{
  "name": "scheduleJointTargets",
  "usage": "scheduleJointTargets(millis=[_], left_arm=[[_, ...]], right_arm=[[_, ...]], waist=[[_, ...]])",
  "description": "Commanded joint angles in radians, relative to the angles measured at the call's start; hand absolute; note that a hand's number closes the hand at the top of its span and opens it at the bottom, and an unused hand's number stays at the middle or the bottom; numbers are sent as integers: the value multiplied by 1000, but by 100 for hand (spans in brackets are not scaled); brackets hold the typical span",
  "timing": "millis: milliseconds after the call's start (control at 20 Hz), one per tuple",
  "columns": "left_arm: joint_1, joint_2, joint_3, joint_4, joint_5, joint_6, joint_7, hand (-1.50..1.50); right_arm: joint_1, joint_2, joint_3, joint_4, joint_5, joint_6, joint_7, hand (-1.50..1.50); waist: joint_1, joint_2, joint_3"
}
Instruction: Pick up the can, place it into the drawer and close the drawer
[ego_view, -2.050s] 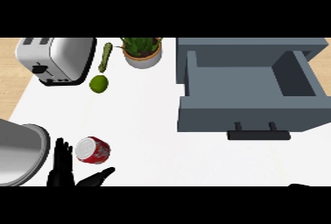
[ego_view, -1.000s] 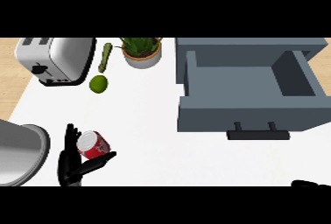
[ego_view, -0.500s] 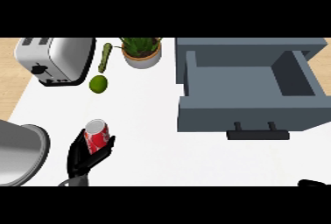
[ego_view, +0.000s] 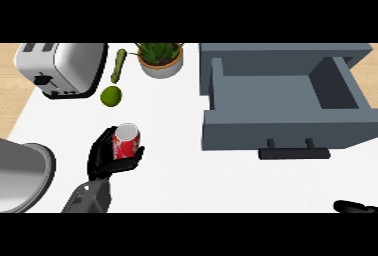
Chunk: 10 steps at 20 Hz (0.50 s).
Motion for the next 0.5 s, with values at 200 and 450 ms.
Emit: scheduleJointTargets(millis=[200, 450], left_arm=[[-251, -13, -4, 152, -18, -51, 15, 150], [-390, -12, -8, 97, -11, 1, 193, 150]], right_arm=[[14, -18, -48, -28, -54, 14, 15, -150], [29, 17, -16, 7, 11, 7, -54, -150]], waist=[[-5, 0, 0], [1, -3, 1]])
